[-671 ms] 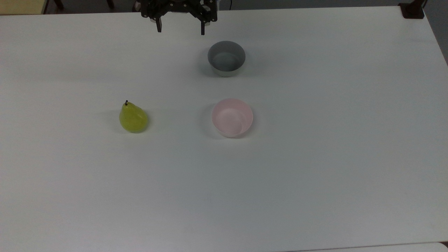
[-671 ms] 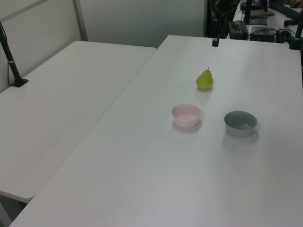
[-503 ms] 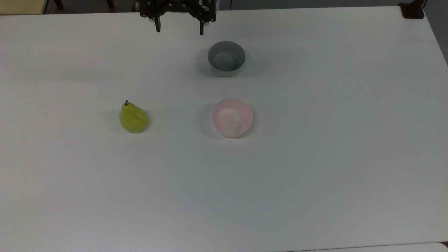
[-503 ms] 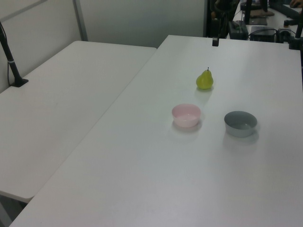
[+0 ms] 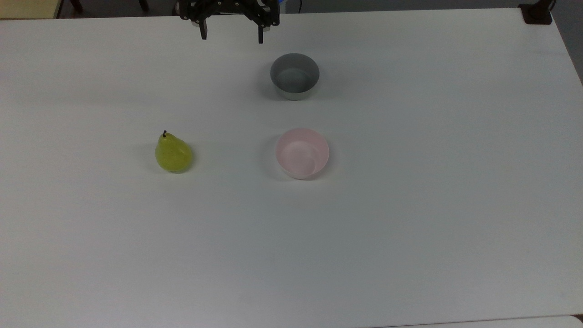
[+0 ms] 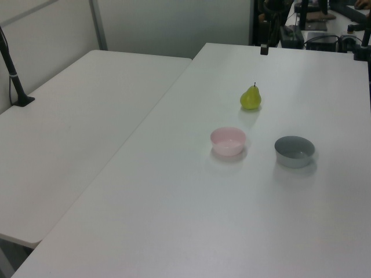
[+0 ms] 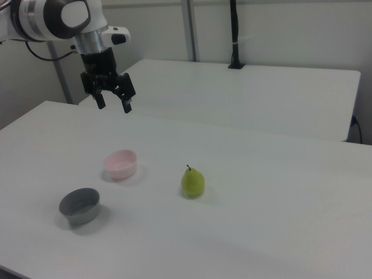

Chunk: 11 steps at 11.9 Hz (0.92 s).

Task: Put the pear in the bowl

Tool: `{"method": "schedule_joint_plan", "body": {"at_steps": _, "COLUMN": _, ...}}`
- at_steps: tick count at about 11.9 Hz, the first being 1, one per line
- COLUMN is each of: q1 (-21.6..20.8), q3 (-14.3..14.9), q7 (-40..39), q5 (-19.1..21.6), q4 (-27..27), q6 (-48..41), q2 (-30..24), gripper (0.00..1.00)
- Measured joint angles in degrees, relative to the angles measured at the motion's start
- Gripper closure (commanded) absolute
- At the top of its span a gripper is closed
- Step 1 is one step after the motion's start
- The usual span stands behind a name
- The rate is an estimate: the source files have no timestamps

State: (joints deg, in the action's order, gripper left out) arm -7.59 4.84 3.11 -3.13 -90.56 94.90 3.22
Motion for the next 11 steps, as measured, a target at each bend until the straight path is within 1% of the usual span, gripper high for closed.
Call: {"method": "schedule_joint_plan", "body": {"at_steps": 11, "q1": 0.3, "q3": 0.2, "q7": -1.0, "q5": 0.0, "q4": 0.0, "q6": 0.0, "q2": 0.0, "gripper": 0.0}}
